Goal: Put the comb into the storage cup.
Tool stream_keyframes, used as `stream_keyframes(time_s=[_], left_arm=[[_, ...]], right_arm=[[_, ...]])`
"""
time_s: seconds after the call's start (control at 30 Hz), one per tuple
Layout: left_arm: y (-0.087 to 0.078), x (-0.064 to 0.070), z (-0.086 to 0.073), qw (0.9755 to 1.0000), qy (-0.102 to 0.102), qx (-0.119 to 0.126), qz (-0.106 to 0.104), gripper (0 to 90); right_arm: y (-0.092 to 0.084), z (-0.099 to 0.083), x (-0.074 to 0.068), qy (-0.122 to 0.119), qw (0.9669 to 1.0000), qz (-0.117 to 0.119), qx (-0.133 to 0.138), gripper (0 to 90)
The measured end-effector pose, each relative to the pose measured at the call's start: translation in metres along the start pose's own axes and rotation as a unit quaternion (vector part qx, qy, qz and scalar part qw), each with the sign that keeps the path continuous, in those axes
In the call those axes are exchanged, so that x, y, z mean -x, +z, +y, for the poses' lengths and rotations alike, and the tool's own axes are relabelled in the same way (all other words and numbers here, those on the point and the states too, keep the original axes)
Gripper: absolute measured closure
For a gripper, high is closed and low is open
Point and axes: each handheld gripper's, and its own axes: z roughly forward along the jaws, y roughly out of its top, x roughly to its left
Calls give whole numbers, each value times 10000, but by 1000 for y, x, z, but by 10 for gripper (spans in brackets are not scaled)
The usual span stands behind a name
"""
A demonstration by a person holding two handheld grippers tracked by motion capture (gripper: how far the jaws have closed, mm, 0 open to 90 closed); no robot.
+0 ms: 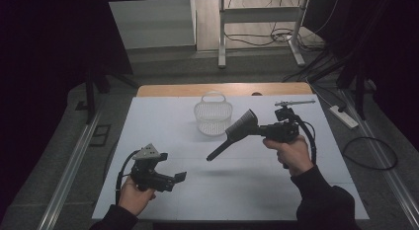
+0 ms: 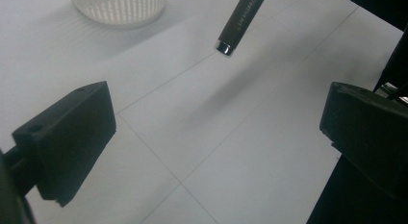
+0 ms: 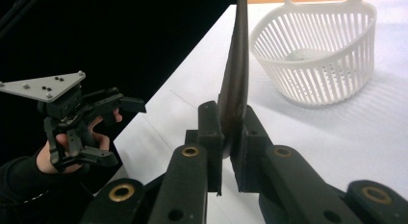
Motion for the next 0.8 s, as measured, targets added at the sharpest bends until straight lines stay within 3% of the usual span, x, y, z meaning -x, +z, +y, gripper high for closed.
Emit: stream_keyframes(time_s=[0.8], left_arm=[[-24, 1, -25, 9997, -165, -15, 155, 0]], right_arm=[[-7, 13, 8, 66, 9997, -121, 219, 835]])
